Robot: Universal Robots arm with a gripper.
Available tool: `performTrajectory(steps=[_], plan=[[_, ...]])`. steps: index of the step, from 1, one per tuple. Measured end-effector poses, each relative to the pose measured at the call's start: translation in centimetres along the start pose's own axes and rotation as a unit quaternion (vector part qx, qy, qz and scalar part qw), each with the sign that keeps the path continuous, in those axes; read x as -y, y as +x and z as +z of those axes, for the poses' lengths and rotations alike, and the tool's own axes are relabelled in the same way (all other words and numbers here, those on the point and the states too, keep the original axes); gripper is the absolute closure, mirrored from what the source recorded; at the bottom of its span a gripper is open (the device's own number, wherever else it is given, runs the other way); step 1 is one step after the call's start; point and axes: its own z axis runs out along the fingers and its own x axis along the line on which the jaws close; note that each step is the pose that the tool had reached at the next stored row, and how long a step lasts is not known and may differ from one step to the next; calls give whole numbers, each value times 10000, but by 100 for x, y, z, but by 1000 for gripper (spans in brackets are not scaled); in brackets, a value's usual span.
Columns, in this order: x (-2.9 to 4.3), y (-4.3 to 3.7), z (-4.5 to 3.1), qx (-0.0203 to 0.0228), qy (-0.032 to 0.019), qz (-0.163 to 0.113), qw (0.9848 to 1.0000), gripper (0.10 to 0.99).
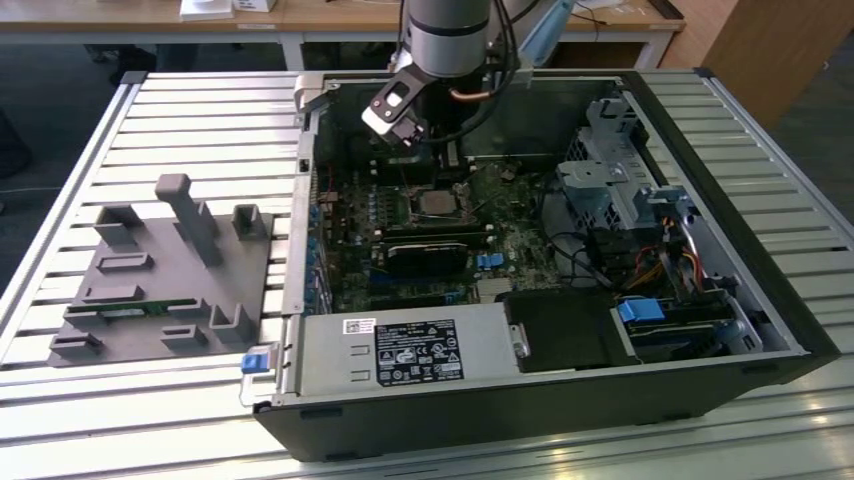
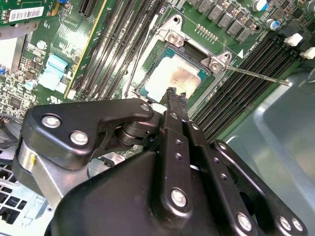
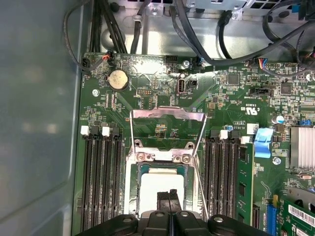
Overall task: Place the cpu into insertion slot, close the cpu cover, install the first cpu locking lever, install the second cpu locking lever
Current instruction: 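Close the cpu cover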
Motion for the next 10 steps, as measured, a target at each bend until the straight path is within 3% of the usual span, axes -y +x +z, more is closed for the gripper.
performTrajectory(steps=[10], plan=[[-2, 0, -34, 0, 0, 0, 10000, 980]])
